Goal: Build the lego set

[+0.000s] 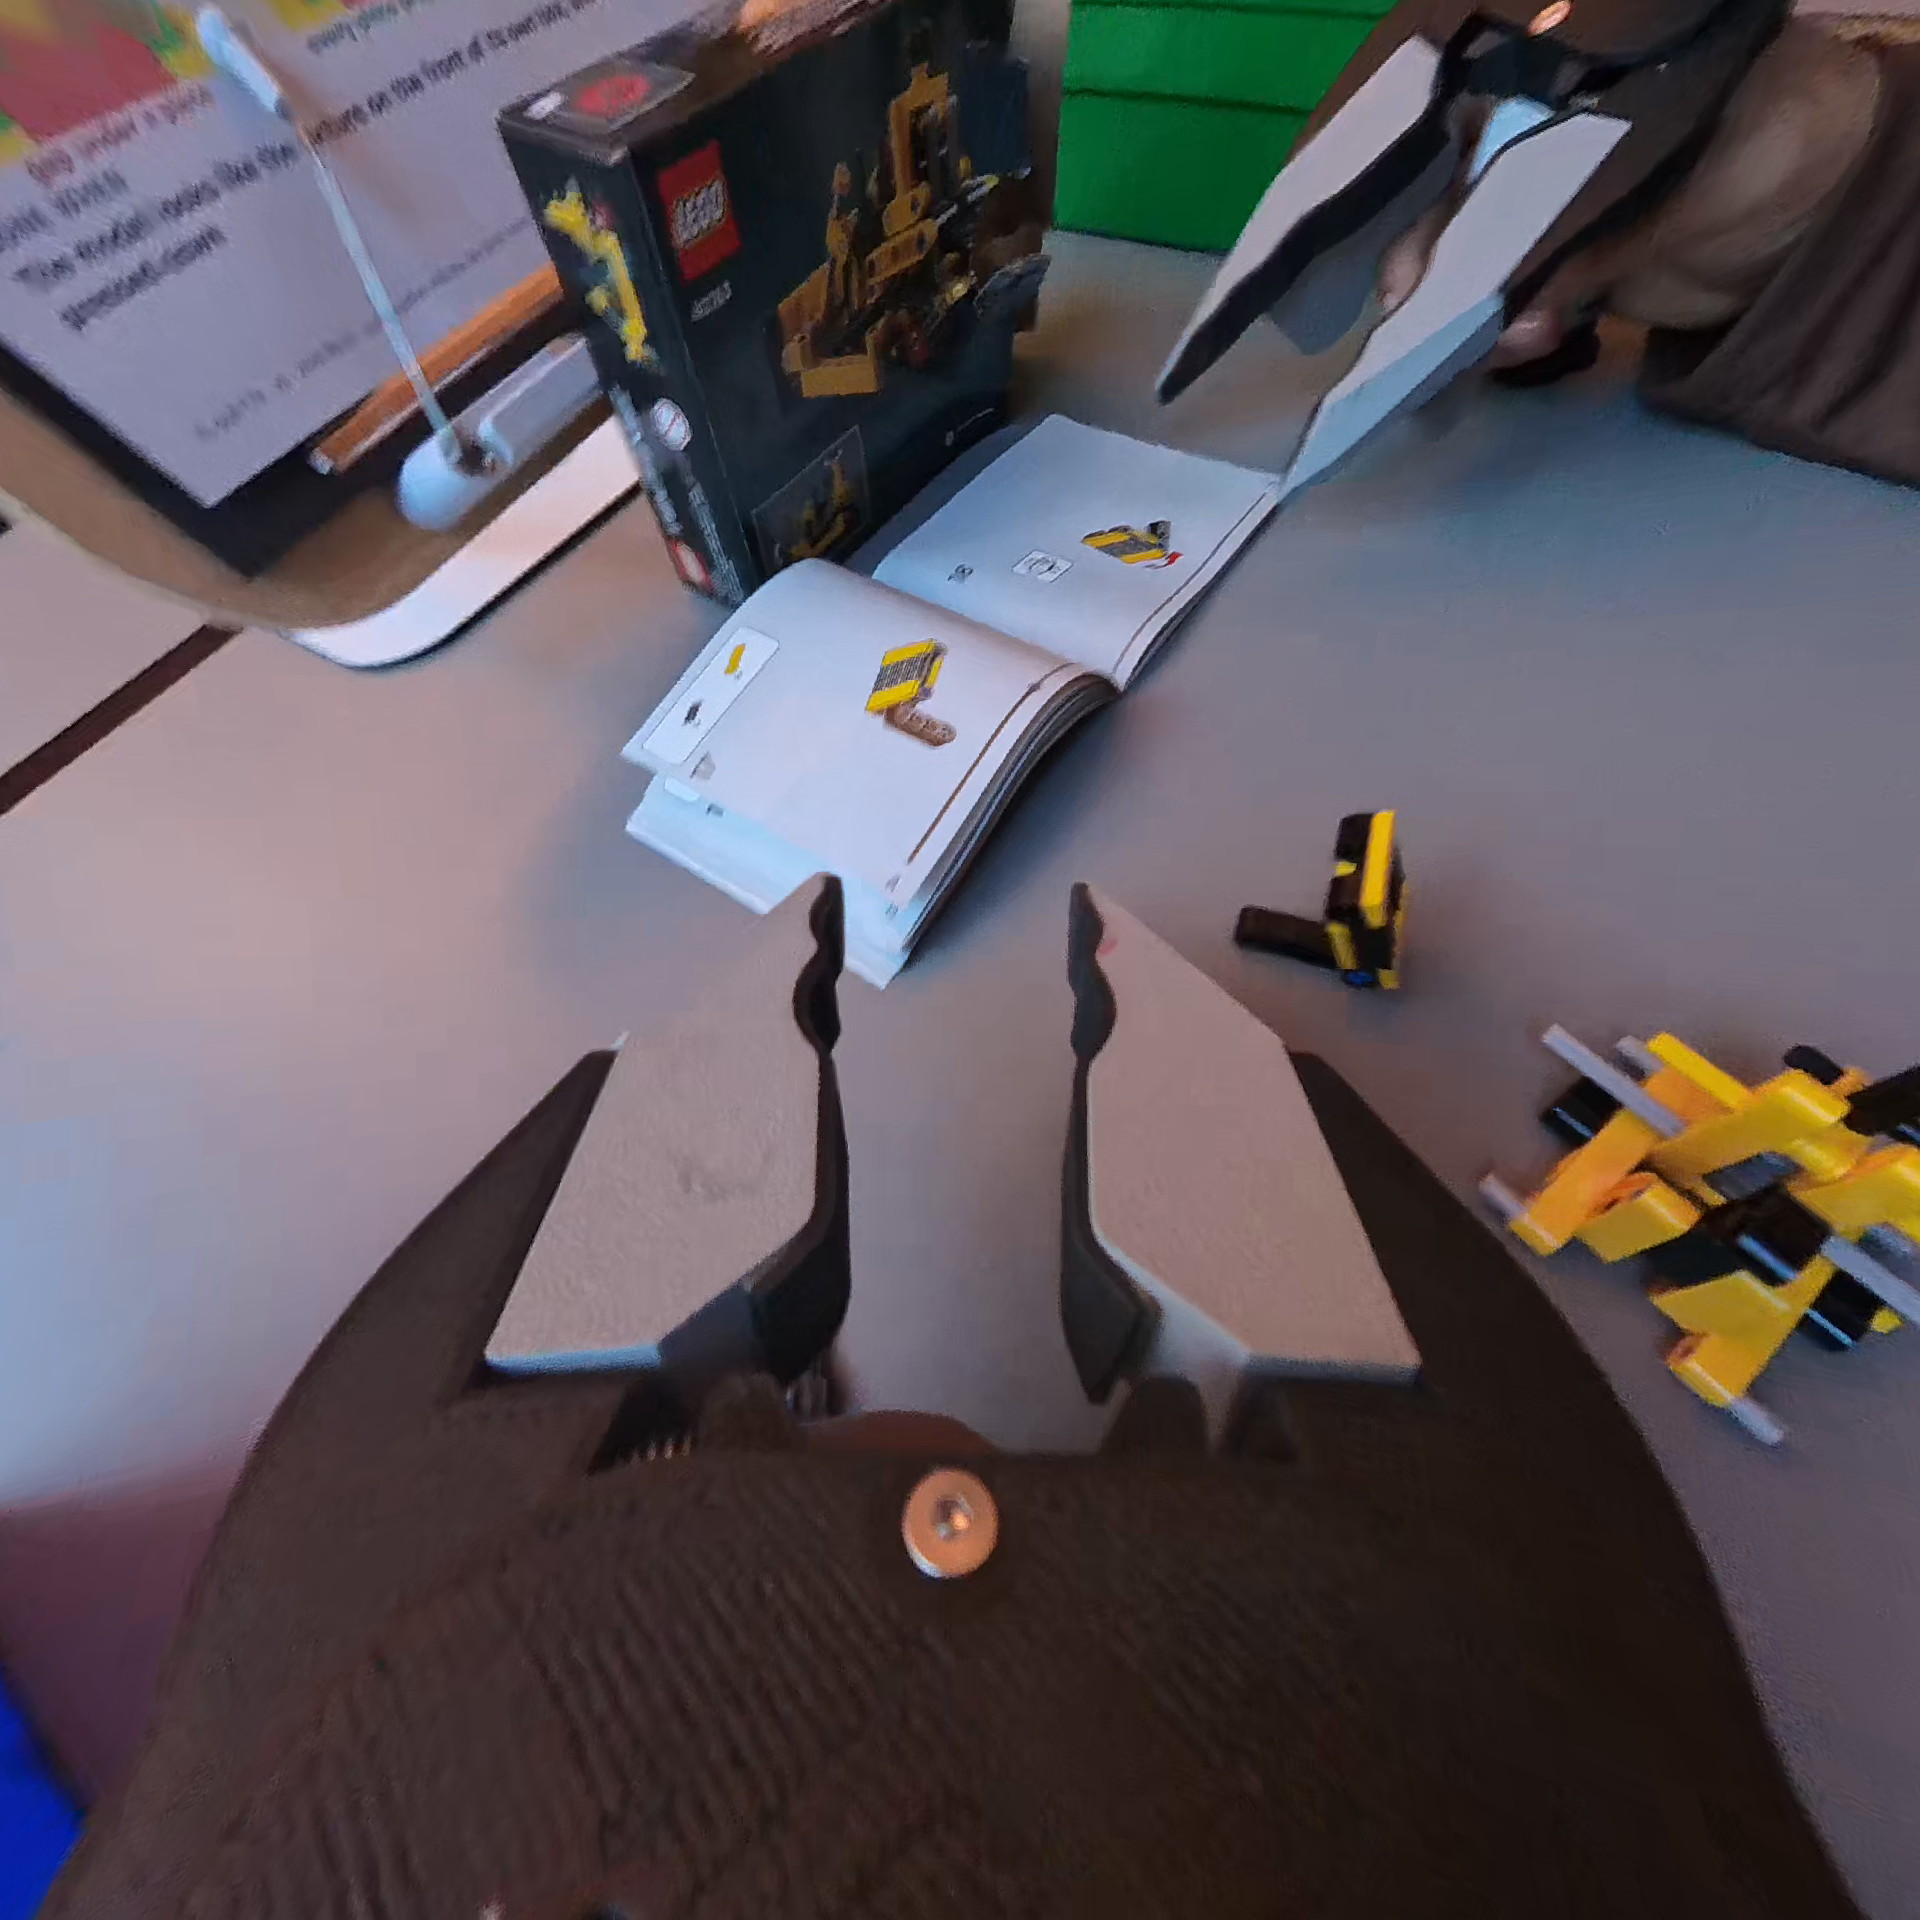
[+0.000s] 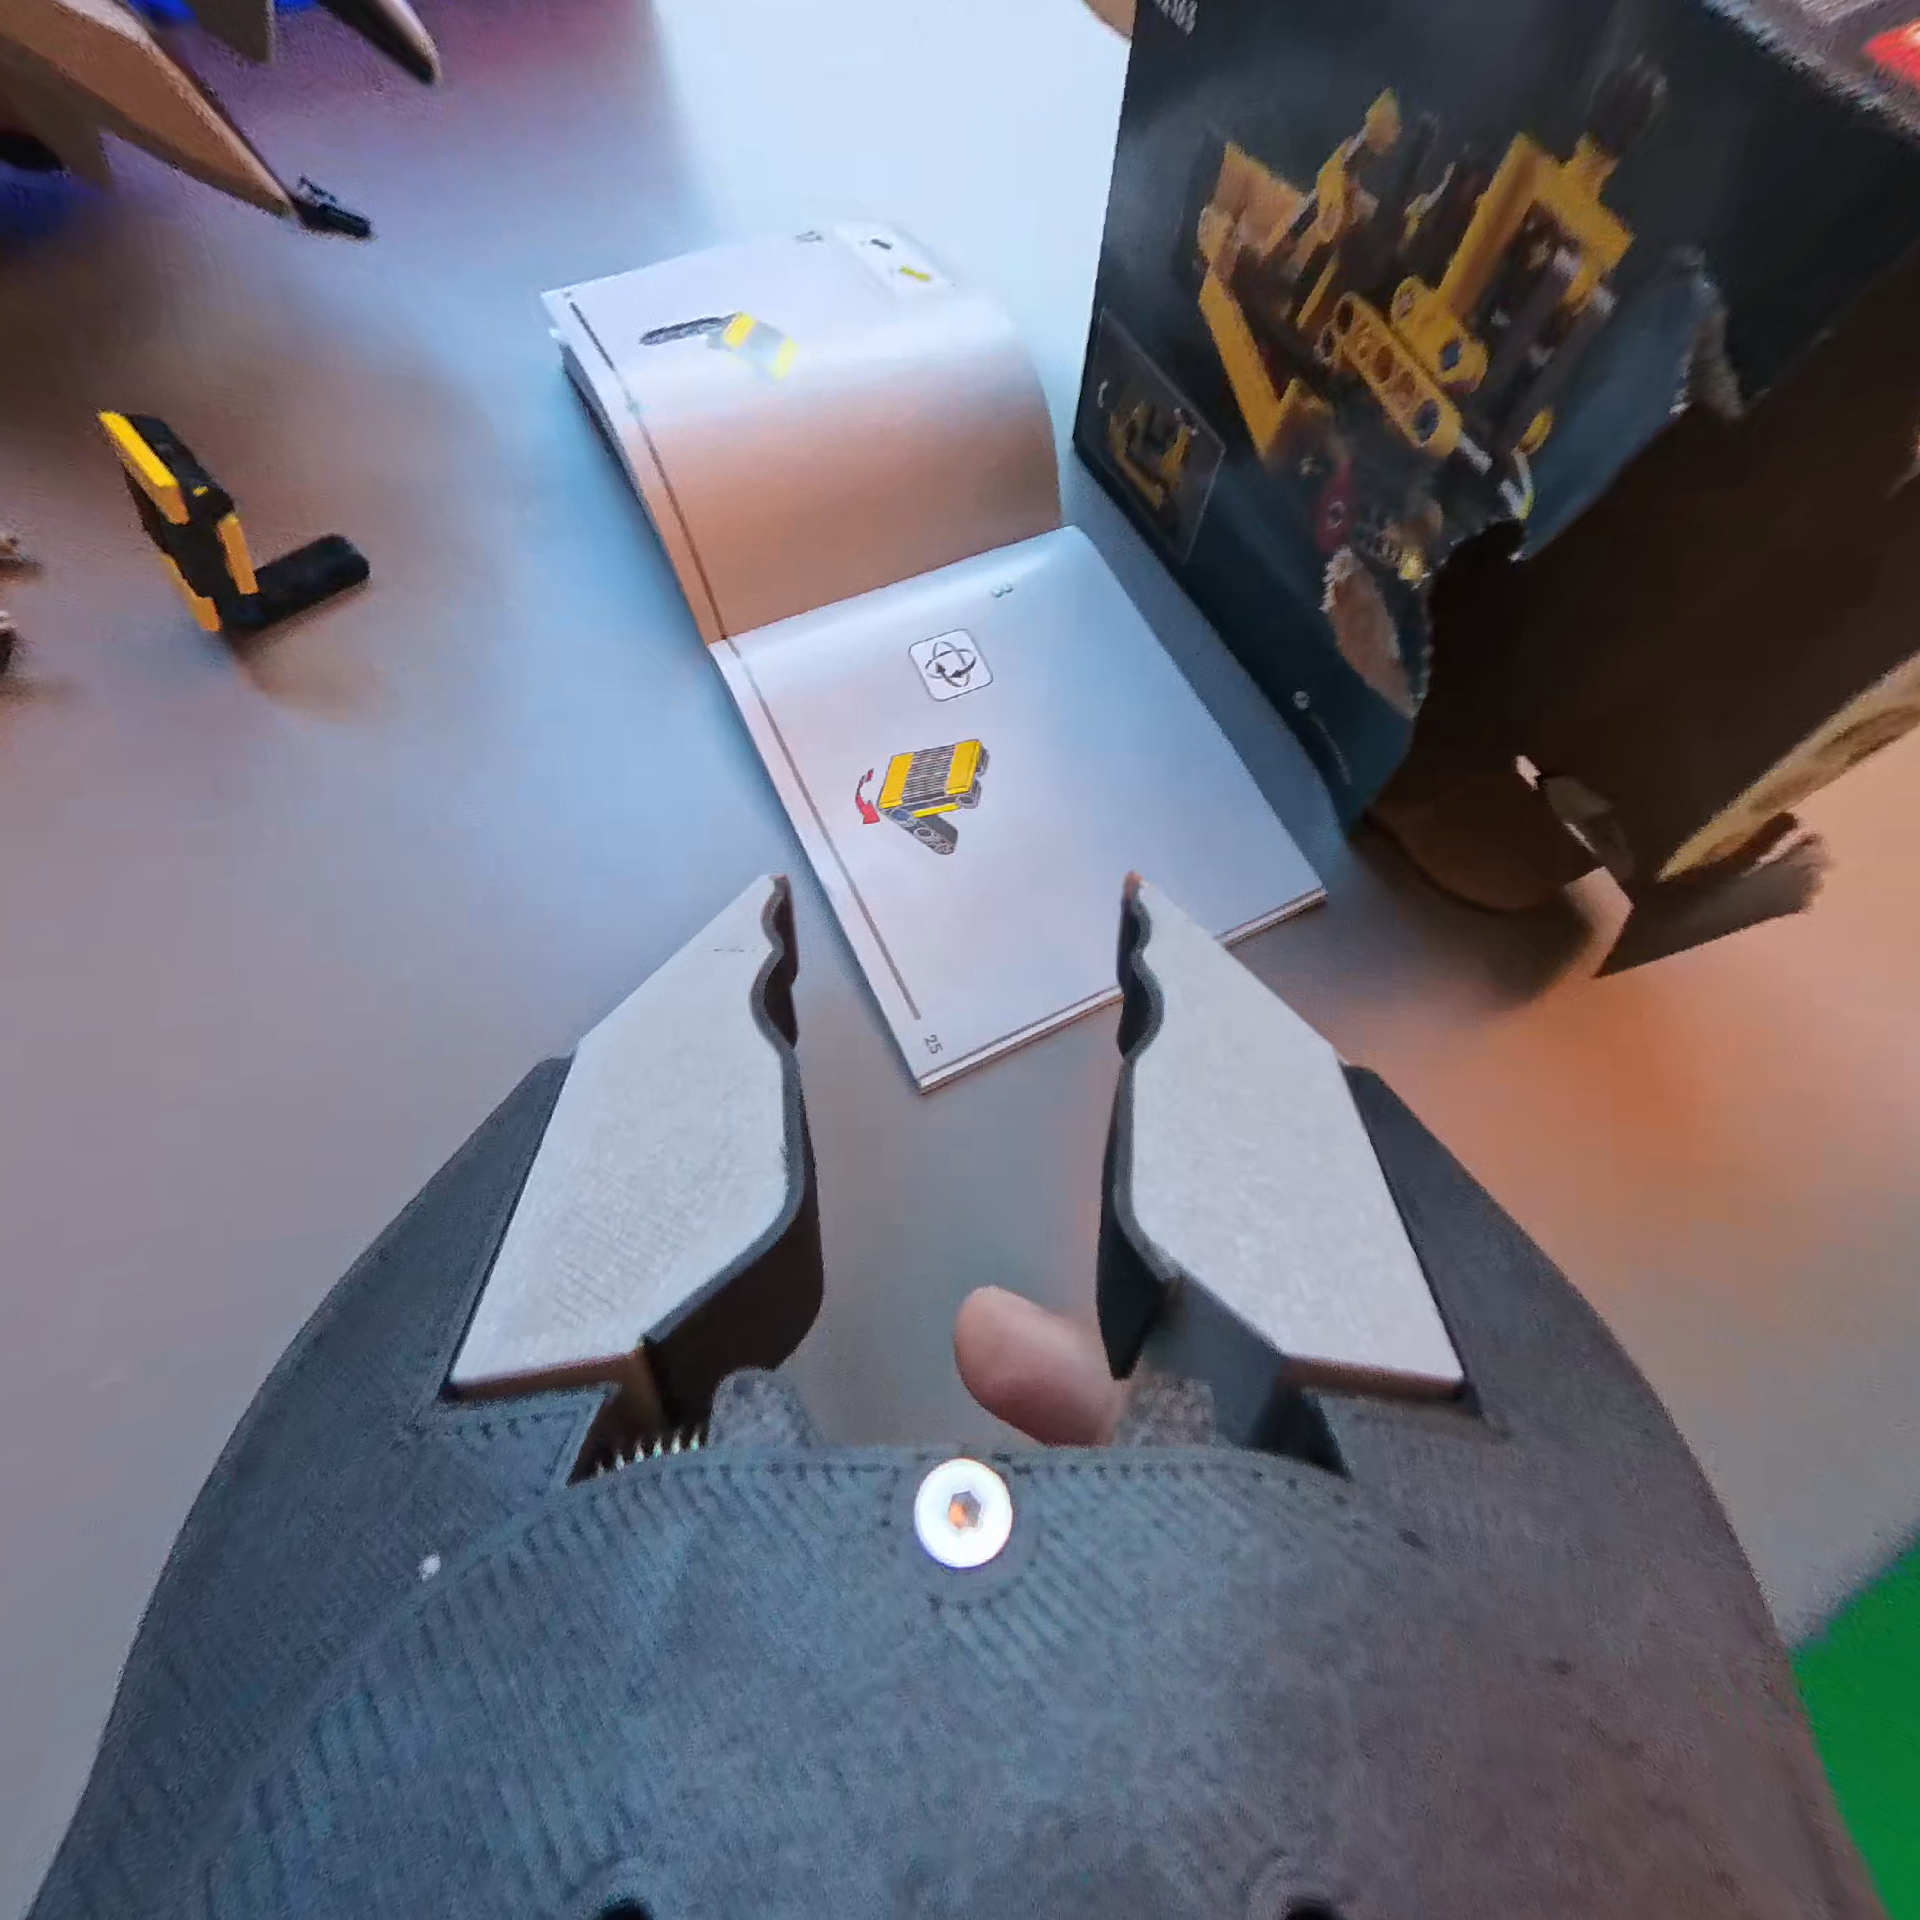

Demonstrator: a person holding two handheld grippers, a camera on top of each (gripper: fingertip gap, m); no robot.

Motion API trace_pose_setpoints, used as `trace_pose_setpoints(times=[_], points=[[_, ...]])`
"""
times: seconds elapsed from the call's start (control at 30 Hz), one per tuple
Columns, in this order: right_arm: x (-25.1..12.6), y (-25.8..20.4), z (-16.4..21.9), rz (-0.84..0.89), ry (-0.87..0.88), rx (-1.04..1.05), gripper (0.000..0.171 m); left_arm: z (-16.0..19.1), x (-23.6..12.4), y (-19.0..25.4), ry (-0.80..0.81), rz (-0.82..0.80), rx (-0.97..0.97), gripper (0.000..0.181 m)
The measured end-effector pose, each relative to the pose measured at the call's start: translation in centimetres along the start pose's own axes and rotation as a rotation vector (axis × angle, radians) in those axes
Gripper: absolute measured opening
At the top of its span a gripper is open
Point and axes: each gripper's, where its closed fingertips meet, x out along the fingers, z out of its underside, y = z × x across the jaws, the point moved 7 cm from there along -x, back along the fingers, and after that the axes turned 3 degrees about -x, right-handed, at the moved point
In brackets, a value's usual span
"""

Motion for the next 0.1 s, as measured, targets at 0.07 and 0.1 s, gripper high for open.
trace_pose_setpoints(times=[0.07, 0.1], points=[[0.5, 0.1, 0.1, -0.028, -0.033, -0.035, 0.059, -1.3, 0.7, 0.6, -0.004, 0.056, 0.018, 0.04], [0.9, 0.3, 0.2, -0.034, -0.052, -0.063, 0.058, -1.9, 1.2, 0.8, -0.008, 0.073, 0.032, 0.041]])
